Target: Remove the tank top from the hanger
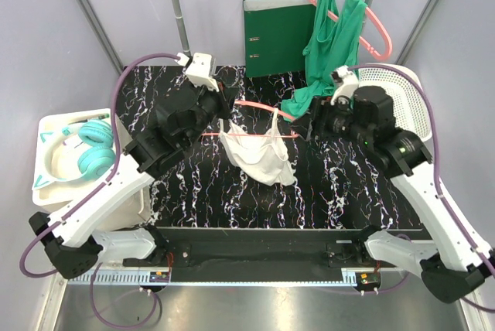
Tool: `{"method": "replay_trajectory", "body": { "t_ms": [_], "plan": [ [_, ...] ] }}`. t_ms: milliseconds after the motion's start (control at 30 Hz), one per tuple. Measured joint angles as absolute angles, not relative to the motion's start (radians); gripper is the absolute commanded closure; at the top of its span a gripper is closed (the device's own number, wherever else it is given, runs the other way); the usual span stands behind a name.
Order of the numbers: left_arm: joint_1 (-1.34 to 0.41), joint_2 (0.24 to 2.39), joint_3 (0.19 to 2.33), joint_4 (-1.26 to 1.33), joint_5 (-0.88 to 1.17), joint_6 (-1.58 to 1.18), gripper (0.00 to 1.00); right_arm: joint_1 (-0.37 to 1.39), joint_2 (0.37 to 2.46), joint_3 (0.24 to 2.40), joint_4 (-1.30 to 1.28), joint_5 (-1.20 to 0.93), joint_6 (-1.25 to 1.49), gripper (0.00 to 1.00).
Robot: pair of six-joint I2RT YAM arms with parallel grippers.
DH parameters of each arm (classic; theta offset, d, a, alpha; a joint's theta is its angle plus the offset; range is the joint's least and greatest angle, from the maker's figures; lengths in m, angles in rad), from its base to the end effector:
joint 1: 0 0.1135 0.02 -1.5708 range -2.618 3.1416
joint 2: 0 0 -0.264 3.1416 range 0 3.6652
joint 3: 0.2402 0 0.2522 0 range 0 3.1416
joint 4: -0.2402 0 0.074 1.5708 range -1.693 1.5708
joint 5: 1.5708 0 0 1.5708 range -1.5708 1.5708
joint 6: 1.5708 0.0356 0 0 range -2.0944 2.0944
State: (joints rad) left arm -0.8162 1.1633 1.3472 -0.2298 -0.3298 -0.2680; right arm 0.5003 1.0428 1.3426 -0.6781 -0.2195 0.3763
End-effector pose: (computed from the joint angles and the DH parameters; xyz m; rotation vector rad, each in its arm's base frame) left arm 0.1816 -0.1763 0.4547 0.1911 1.6331 -0.5687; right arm 0.1756 0.1048 0.4310 -0.2757 2.0050 0.7827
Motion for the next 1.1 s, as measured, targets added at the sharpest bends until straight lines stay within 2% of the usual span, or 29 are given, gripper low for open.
{"method": "replay_trajectory", "body": {
  "t_ms": [200, 533, 733, 767, 833, 1000, 1100],
  "plan": [
    [-0.817, 1.179, 1.347, -0.23, -0.345, -0.26, 1.0, 0.605, 1.12, 1.343, -0.636, -0.218, 0.393, 0.39],
    [-0.82, 1.18, 1.347, -0.226, -0.347, -0.261, 1.0, 0.617, 1.163, 1.343, -0.57, -0.165, 0.398, 0.43],
    [-0.82, 1.18, 1.347, -0.224, -0.345, -0.272, 1.0, 0.623, 1.219, 1.34, -0.514, -0.14, 0.409, 0.55],
    [-0.82, 1.18, 1.347, -0.223, -0.345, -0.274, 1.0, 0.623, 1.221, 1.339, -0.505, -0.133, 0.412, 0.6],
    [-0.82, 1.18, 1.347, -0.216, -0.344, -0.281, 1.0, 0.624, 1.221, 1.336, -0.485, -0.117, 0.417, 0.64],
    [-0.82, 1.18, 1.347, -0.207, -0.342, -0.294, 1.0, 0.627, 1.221, 1.33, -0.439, -0.099, 0.427, 0.65],
    [-0.82, 1.179, 1.347, -0.207, -0.337, -0.303, 1.0, 0.628, 1.221, 1.324, -0.416, -0.098, 0.43, 0.76]
  ]
}}
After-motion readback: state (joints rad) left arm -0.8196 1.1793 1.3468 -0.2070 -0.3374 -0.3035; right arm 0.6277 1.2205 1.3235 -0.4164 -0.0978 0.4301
